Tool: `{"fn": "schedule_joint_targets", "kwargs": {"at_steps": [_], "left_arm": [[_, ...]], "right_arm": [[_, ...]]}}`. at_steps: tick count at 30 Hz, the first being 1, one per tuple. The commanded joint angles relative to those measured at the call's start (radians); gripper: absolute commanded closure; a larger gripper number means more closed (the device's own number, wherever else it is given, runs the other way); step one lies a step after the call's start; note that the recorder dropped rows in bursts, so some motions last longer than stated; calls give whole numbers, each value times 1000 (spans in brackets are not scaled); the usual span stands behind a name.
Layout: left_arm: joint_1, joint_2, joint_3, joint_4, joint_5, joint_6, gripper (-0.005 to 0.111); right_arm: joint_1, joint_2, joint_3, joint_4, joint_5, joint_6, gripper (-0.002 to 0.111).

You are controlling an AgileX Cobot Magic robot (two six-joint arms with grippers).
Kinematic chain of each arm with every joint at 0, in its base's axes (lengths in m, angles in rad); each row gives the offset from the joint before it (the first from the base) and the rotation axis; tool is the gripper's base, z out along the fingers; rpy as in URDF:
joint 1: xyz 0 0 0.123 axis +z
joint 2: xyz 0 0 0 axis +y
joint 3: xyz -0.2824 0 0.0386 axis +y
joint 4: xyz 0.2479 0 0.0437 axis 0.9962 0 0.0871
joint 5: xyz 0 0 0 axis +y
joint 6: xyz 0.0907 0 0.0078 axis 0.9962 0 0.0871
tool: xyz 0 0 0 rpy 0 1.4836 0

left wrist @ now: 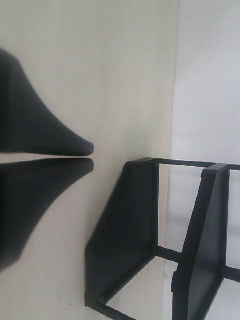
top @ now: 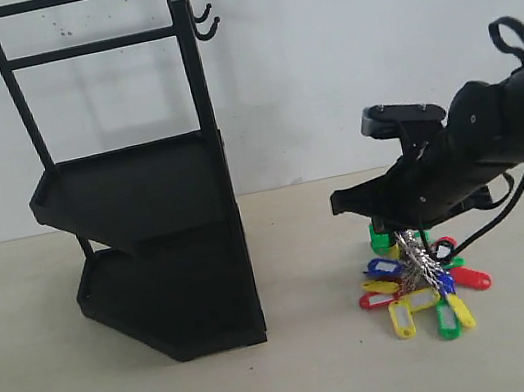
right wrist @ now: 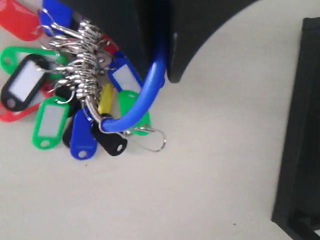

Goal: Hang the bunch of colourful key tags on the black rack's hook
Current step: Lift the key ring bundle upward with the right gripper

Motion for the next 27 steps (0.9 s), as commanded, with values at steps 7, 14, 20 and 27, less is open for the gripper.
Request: {"fn": "schedule_joint_targets", "kwargs": {"at_steps": [7,14,20,27], "left_arm": [[2,-2,3,5,-7,3,102],[2,-2,3,5,-7,3,102],[2,-2,3,5,-7,3,102],[2,-2,3,5,-7,3,102]], "right_arm": [[0,-128,-5,-45,68,-14,108],[-10,-133,-3,-41,144,-116,108],[-41,-137,-8,-57,269,-222,108],[-49,-141,-109,-32,464,-252,108]]}}
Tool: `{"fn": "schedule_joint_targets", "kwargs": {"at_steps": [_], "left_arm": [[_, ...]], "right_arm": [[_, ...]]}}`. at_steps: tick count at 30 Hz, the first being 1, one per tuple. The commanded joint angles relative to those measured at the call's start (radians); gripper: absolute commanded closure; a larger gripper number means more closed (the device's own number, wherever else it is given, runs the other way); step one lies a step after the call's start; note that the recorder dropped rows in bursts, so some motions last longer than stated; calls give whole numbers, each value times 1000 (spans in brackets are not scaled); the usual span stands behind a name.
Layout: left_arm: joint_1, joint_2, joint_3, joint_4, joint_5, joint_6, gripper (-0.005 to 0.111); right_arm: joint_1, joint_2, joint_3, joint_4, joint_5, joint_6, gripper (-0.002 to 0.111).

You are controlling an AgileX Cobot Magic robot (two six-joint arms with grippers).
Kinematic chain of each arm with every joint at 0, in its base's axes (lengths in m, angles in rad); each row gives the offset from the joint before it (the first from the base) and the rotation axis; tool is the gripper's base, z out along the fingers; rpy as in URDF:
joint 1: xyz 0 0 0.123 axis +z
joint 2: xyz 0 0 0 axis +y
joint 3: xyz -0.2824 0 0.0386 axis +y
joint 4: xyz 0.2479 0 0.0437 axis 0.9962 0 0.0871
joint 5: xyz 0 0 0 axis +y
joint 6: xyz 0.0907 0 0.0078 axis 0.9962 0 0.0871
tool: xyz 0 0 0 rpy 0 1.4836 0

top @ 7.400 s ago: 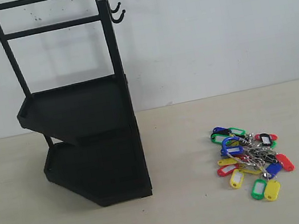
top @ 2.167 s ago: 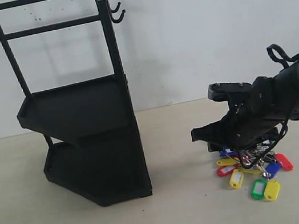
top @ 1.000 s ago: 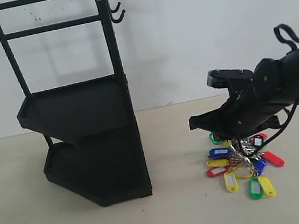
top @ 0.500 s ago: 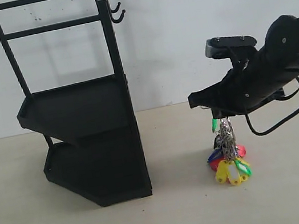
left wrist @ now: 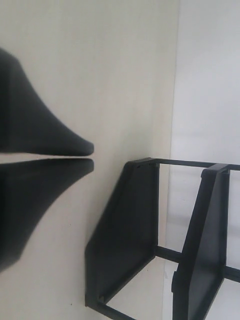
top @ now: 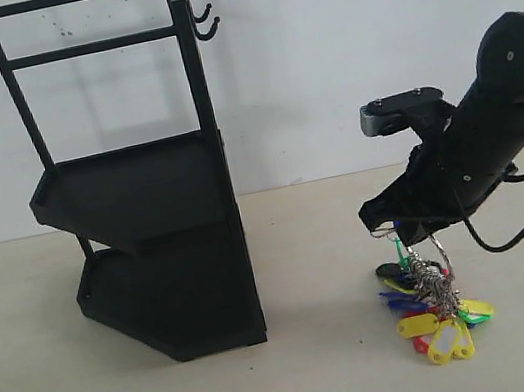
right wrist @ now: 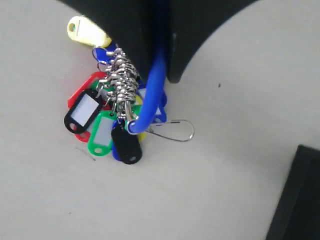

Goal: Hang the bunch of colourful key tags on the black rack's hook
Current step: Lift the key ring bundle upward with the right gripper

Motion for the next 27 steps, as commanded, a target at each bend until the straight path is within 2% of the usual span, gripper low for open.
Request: {"fn": "schedule_joint_targets", "kwargs": {"at_steps": [1,3,5,7,8,11,12,14,15,17,18,21,22,24,25,26,27], "left_arm": [[2,-2,3,5,-7,3,102],[2,-2,3,5,-7,3,102],[2,-2,3,5,-7,3,102],[2,-2,3,5,-7,3,102],[2,-2,3,5,-7,3,102],[2,-2,3,5,-7,3,102],[2,-2,3,5,-7,3,102],[2,-2,3,5,-7,3,102],[2,-2,3,5,-7,3,102],[2,-2,3,5,-7,3,102],[2,-2,3,5,-7,3,102],[2,-2,3,5,-7,3,102],[2,-2,3,5,-7,3,102],[2,-2,3,5,-7,3,102],[2,-2,3,5,-7,3,102],[2,-2,3,5,-7,3,102],[2,-2,3,5,-7,3,102]], "right_arm": [[-20,-29,-70,77,64,27,108],[-22,-24,-89,188,134,-78,108],[-27,-5,-139,173,247,-188,108],[-67,-16,-143,25,147,116,108],[-73,-21,-135,5,130,165,108],[-72,-24,-151,64,223,-65,108],[-74,-29,-154,67,222,-59,108],[-100,-43,-151,42,162,107,108],[-101,-46,-149,70,167,88,108],[-99,-44,-165,207,294,-199,108],[-102,-42,-175,244,327,-253,108],[-131,-58,-164,155,188,57,108],[-131,-63,-160,157,193,14,108],[-127,-58,-173,249,333,-251,108],[-129,-58,-176,278,354,-304,108],[-139,-58,-176,266,315,-253,108],[-152,-68,-174,223,255,-100,108]]}}
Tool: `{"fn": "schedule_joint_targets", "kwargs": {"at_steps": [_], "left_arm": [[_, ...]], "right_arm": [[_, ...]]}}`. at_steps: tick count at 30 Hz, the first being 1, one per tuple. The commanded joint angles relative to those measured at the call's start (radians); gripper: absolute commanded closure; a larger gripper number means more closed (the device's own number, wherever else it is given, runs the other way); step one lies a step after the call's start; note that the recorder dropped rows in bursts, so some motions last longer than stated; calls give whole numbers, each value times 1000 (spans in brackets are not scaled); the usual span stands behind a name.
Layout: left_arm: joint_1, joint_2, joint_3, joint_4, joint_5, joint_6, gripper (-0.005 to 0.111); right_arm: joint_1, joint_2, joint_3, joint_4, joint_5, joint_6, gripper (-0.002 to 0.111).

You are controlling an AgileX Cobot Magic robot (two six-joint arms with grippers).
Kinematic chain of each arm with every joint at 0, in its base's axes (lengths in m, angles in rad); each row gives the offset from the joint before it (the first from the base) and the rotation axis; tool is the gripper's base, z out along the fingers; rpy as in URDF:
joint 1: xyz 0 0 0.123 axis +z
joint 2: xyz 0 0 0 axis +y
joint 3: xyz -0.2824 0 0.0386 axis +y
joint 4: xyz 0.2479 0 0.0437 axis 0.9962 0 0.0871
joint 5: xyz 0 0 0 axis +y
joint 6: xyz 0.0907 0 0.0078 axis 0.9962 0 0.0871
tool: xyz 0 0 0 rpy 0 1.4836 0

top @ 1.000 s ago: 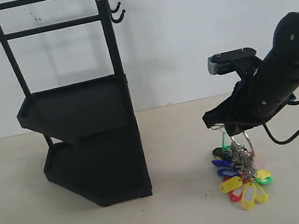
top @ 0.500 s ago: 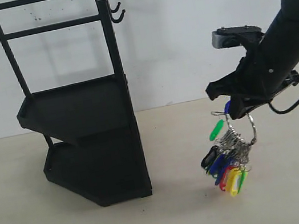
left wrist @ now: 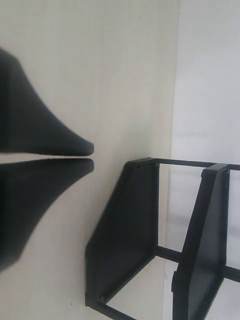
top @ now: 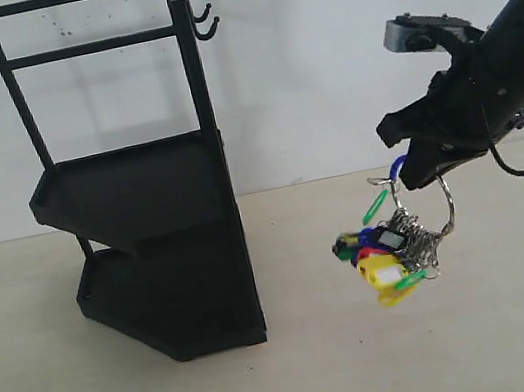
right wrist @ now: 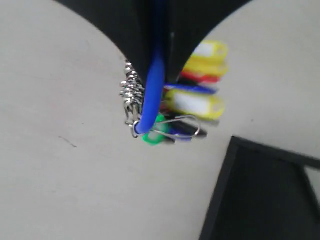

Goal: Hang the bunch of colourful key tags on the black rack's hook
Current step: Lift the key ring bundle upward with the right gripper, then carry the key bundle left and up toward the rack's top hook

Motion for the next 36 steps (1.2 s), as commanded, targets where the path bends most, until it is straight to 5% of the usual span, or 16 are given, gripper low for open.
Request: {"fn": "schedule_joint_targets", "kwargs": {"at_steps": [1,4,7,11,14,17,20,23,24,27,31,34,36], "left_arm": [[2,-2,3,5,-7,3,102],[2,-2,3,5,-7,3,102],[2,-2,3,5,-7,3,102],[2,-2,3,5,-7,3,102],[2,-2,3,5,-7,3,102],[2,-2,3,5,-7,3,102],[2,-2,3,5,-7,3,102],[2,-2,3,5,-7,3,102],[2,-2,3,5,-7,3,102],[2,-2,3,5,-7,3,102],[2,-2,3,5,-7,3,102],[2,-2,3,5,-7,3,102],[2,-2,3,5,-7,3,102]], "right_arm": [[-27,-27,-2,-33,-58,183,108],[-18,-30,-6,81,98,-171,108],[-39,-43,-3,6,-63,167,108],[-16,-53,-1,106,65,-194,108],[-22,-55,1,54,-51,101,108],[-6,-55,1,161,2,-150,108],[-2,-60,1,95,-101,91,108],[28,-60,-5,176,66,-273,108],[28,-60,-10,164,46,-239,108],[17,-66,-4,-38,-148,266,108],[67,-63,-10,90,16,-225,109],[56,-65,-6,-2,-160,237,109],[83,-60,-14,50,-86,-23,109]]}}
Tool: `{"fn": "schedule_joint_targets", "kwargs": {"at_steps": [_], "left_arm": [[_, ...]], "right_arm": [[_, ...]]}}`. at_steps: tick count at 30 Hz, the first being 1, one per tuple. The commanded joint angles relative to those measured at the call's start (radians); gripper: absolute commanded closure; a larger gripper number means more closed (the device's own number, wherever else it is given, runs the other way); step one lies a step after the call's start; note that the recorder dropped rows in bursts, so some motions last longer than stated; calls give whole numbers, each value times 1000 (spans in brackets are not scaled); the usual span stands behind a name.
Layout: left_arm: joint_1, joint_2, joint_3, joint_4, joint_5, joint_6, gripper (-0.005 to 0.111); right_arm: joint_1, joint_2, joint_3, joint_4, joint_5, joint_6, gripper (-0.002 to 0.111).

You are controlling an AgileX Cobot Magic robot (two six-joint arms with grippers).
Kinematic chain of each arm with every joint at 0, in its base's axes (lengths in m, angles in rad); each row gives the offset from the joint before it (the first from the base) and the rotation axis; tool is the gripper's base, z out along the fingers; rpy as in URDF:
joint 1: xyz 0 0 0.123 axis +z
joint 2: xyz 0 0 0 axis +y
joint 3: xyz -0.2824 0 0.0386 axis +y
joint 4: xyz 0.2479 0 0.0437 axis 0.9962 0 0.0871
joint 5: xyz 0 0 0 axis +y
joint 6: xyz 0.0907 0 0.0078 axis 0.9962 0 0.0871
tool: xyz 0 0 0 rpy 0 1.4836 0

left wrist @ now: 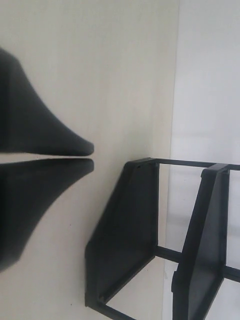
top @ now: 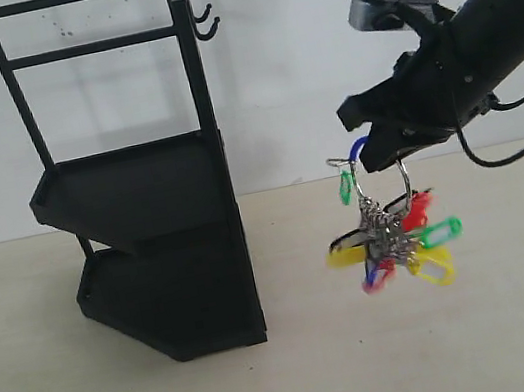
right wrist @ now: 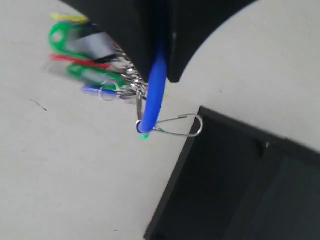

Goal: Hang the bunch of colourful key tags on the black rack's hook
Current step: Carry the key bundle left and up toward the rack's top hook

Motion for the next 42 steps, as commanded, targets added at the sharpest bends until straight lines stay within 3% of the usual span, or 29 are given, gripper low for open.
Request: {"fn": "schedule_joint_targets", "kwargs": {"at_steps": [1,2,4,5,8,11,12,13,14,16,18,19,20,21,22,23,25,28,31,42], "left_arm": [[2,-2,3,5,-7,3,102],[2,-2,3,5,-7,3,102],[2,-2,3,5,-7,3,102],[2,-2,3,5,-7,3,102],[2,-2,3,5,-7,3,102],[2,-2,3,5,-7,3,102],[2,-2,3,5,-7,3,102],[2,-2,3,5,-7,3,102],[2,-2,3,5,-7,3,102],[2,-2,3,5,-7,3,102],[2,-2,3,5,-7,3,102],[2,-2,3,5,-7,3,102],[2,-2,3,5,-7,3,102],[2,-2,3,5,-7,3,102],[2,-2,3,5,-7,3,102],[2,-2,3,5,-7,3,102],[2,-2,3,5,-7,3,102],[2,-2,3,5,-7,3,102],[2,-2,3,5,-7,3,102],[2,-2,3,5,-7,3,102]], "right_arm": [[27,-8,-15,45,59,-226,109],[29,-7,-15,36,45,-246,109],[16,-7,-15,-97,-55,123,109],[11,-7,-15,-153,-48,212,109],[30,-11,-15,-119,95,-109,109],[-14,-26,-14,-252,26,252,109],[-14,-33,-13,-241,42,202,109],[-12,-34,-13,-92,194,-122,109],[-12,-34,-13,-28,241,-197,109],[-33,-53,-7,-122,65,169,109],[-9,-58,-4,-46,123,-111,109],[-4,-60,-8,19,93,-127,109],[-4,-61,-8,-25,-11,69,109],[8,-61,-10,-24,-21,72,109],[25,-61,-11,39,18,-145,109],[31,-61,-11,66,15,-210,109],[19,-61,-11,53,-96,35,109],[28,-74,-12,215,-109,-190,109],[28,-87,-12,221,-201,-111,109],[48,-140,-12,391,-236,-386,109]]}}
